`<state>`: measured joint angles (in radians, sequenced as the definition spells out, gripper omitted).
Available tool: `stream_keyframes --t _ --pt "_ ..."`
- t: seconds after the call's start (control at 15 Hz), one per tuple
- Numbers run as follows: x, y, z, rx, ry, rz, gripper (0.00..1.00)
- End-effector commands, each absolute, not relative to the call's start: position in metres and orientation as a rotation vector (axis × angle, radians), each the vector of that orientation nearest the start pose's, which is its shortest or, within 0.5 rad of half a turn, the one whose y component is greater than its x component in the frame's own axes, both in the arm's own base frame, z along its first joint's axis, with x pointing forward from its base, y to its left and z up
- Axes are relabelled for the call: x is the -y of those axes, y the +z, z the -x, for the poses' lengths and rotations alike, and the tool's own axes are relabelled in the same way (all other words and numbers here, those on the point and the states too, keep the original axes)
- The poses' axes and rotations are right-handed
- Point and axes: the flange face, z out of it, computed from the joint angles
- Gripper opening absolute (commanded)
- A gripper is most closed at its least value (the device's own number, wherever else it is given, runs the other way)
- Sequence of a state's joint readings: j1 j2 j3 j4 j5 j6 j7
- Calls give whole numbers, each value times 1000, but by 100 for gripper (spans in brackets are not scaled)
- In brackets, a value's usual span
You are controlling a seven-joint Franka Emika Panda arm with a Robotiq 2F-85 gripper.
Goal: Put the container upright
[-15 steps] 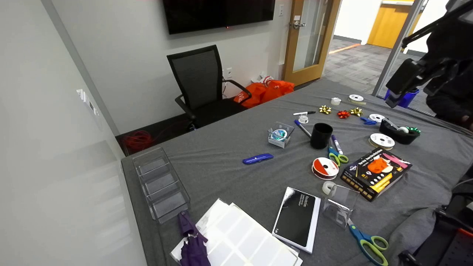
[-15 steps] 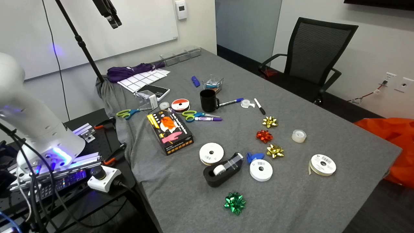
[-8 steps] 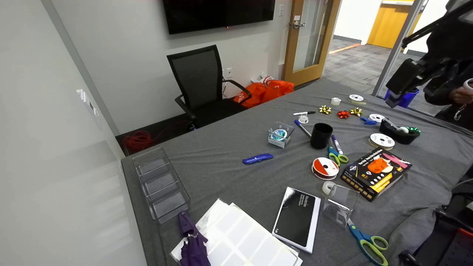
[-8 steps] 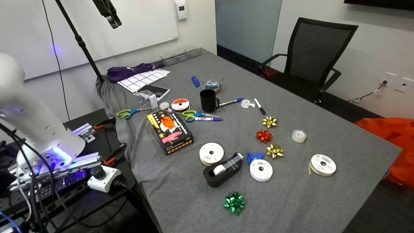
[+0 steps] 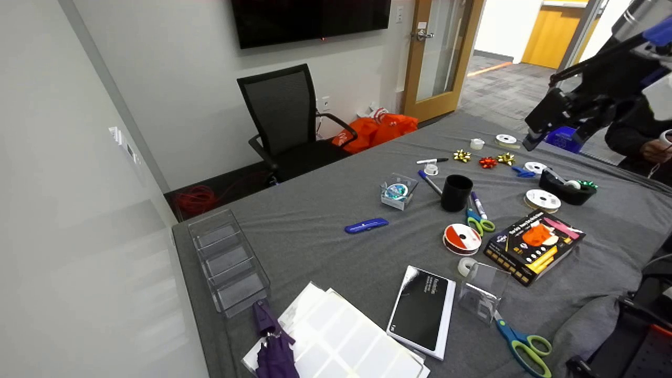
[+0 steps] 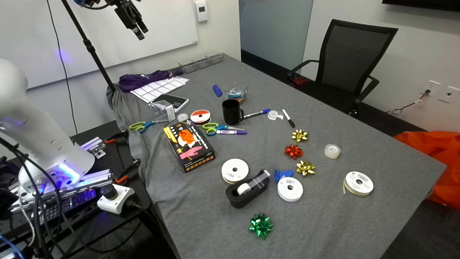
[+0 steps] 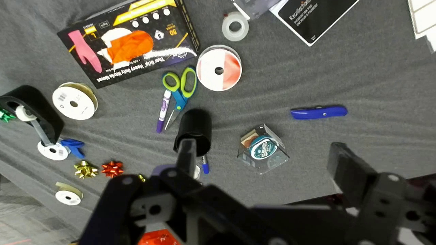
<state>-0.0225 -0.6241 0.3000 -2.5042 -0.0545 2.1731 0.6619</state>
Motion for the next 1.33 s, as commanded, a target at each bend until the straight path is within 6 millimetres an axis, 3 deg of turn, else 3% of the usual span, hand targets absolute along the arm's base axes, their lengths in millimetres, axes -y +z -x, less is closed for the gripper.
stream_keyframes --t 0.0,0.47,0.73,0.8,1.0,1.27 --pt "-95 490 -381 -668 -563 3086 100" --pt "-70 444 -376 -718 -640 2963 100" --pt "-82 412 -373 -717 -812 2811 100" --pt "-91 415 -390 -704 -830 2753 100" --pt "-93 404 -398 -676 -890 2646 100" --pt "-68 382 -392 -848 -730 2868 100"
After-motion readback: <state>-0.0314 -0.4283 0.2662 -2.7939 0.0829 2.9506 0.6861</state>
